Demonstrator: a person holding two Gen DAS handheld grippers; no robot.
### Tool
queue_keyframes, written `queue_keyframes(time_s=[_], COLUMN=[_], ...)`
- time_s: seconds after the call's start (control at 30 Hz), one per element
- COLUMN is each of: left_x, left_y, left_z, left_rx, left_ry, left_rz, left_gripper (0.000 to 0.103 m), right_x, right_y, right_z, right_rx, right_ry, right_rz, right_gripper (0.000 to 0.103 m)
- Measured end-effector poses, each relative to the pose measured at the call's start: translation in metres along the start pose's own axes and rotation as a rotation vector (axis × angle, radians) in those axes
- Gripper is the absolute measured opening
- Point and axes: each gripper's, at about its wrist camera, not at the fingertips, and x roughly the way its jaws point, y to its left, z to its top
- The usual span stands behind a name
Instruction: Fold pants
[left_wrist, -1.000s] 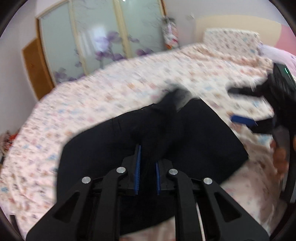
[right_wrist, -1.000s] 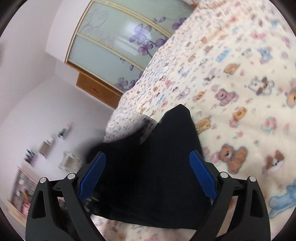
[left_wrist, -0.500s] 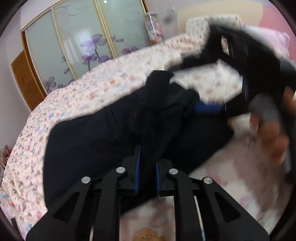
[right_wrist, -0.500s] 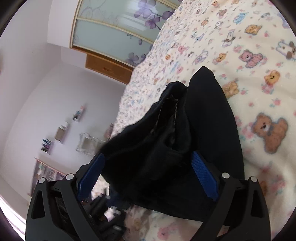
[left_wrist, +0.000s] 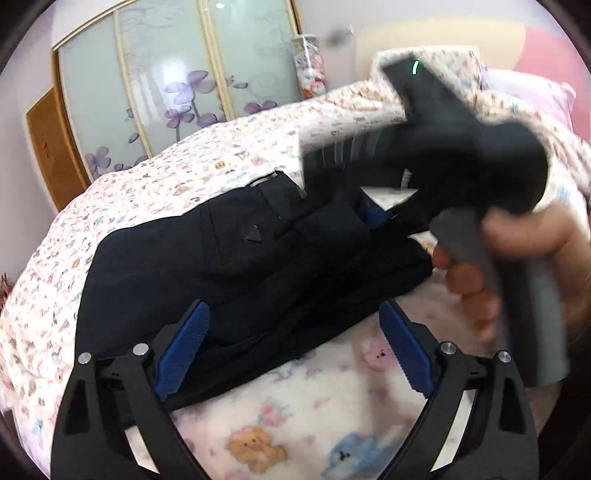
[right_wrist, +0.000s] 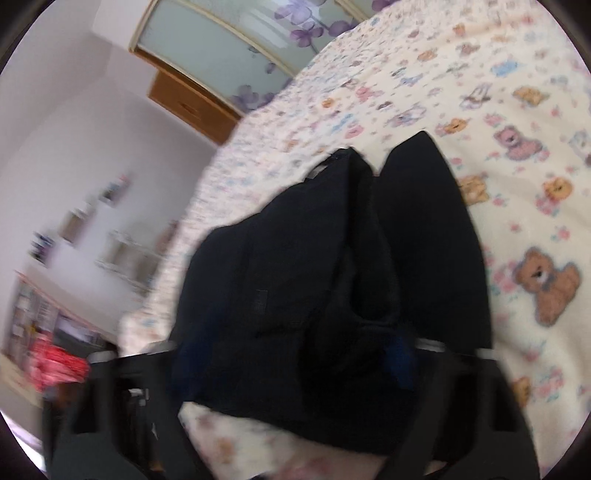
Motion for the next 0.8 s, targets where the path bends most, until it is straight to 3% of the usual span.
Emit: queue_keyframes(time_s=[0.1,0.3,0.4,0.53,0.63,0.73,0.8], left_x=[-0.009,-0.028,-0.041,-0.044,-0.045,-0.042,-0.041], left_y=[0.021,0.073,0.076,0.072,0.071,0.071,0.074], left_z=[-0.004,-0.012,-0.016,-0.014,-0.015,-0.014,-0.014], left_rx=[-0.131,-0.384,-0.405,-0.404,-0.403,-0.400,-0.406], left_ry=[-0.037,-0.162,-0.217,-0.224,-0.210,-0.202,-0.204], left_rz=[-0.021,-0.011,0.009,0.020,0.025,0.045,0.057], left_gripper=[0.095,0.099,0.101,0.101,0.101,0.101,0.101], right_x=[-0.004,-0.021,-0.042,-0.073,-0.060,-0.063,-0.064], right_y=[-0.003,0.020,0.031,0.023,-0.002,-0.013,-0.009], right_z=[-0.003,0.003,0.008,-0.007,-0.027,-0.026,-0.025], right_rx=[0.010,-0.087,-0.140,-0.159,-0.116,-0.044,-0.064], right_ry=[-0.020,-0.092,-0.175,-0.286,-0.202,-0.198,-0.202], right_rz=[0.029,0.030,-0.001,-0.099,-0.169,-0.114,-0.122], right_gripper=[0.033,0.029,0.028,0.028,0.028,0.028,0.028])
